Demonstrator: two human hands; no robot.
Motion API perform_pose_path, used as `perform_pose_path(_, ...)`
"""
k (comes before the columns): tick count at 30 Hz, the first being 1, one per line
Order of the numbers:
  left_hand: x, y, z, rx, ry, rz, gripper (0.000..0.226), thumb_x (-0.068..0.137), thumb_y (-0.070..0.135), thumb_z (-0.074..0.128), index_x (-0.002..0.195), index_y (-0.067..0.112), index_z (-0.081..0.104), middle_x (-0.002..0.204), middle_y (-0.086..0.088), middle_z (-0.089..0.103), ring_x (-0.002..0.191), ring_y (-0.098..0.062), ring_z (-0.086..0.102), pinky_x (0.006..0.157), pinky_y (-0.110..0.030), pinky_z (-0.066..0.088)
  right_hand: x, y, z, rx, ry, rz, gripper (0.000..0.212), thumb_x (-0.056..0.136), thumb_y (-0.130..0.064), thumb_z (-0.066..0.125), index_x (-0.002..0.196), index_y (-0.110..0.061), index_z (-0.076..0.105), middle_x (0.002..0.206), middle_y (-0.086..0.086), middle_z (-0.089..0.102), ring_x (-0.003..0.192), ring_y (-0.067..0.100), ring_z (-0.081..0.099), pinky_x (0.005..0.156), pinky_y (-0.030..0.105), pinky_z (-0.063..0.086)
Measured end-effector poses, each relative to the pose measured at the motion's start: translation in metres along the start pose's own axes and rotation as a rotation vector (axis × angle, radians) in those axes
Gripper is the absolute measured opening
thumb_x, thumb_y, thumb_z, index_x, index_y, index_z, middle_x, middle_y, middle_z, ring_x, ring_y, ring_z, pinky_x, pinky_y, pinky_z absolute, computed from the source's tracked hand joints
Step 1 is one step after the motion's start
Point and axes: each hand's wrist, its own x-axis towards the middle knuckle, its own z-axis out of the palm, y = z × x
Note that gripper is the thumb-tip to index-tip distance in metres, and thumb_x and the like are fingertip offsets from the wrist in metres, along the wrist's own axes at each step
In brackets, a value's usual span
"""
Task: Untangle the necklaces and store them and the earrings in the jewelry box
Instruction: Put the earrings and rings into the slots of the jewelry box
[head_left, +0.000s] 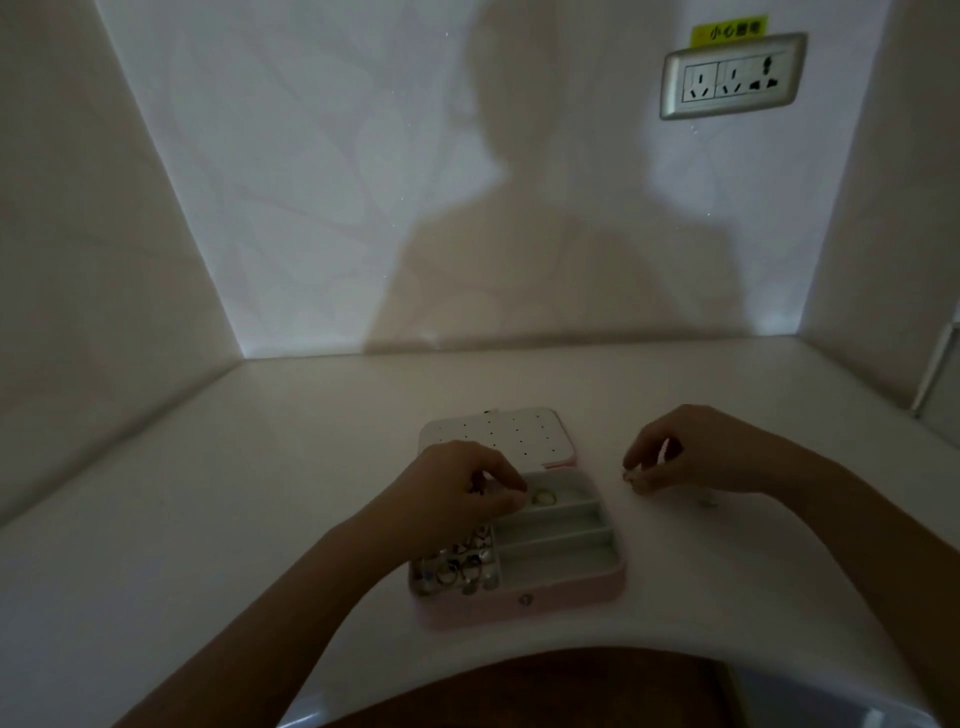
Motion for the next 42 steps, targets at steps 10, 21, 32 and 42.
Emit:
perform_pose_path(10,0.016,-0.015,0.001,-0.03,0.061,-0.108,0.009,0.089,0.031,0.059,0.092,0.028,0.067,0.08,0.022,0.054,0.068,0.003,0.049,0.057,-0.009,0.035,0.013,0.001,0.007,0.02,-0.01,-0.039,0.016,0.075,-0.024,0.077,0.069,-0.036,0.068,0.076,-0.015,0.069,0.072,-0.004,0.062,0.071,0.019,0.051)
perform_pose_path(21,0.008,-0.006,-0.008,-0.292,0.051,-0.078,0.014,0.082,0.022,0.069,0.086,0.036,0.067,0.088,0.018,0.067,0.074,0.009,0.063,0.062,-0.009,0.047,0.0,-0.035,0.008,0.682,0.246,-0.12,0.005,0.084,-0.005,0.066,0.087,-0.009,0.068,0.073,0.006,0.072,0.065,0.013,0.067,0.061,0.017,0.052)
perform_pose_path(32,0.008,0.022,-0.003,-0.524,0.148,0.014,0.018,0.071,0.021,0.078,0.089,0.018,0.075,0.081,0.004,0.075,0.079,-0.007,0.07,0.077,-0.018,0.054,-0.018,-0.07,0.031,1.026,0.208,-0.303,0.011,0.079,0.005,0.064,0.085,-0.003,0.067,0.071,0.004,0.07,0.066,0.013,0.066,0.065,0.018,0.051)
perform_pose_path(42,-0.004,0.025,-0.003,-0.537,0.235,0.022,0.01,0.071,0.023,0.076,0.08,0.017,0.075,0.069,0.002,0.073,0.065,-0.009,0.069,0.063,-0.014,0.052,-0.022,-0.076,0.037,0.972,0.251,-0.363,0.013,0.073,0.003,0.072,0.082,-0.003,0.066,0.071,0.008,0.07,0.066,0.016,0.068,0.064,0.021,0.054)
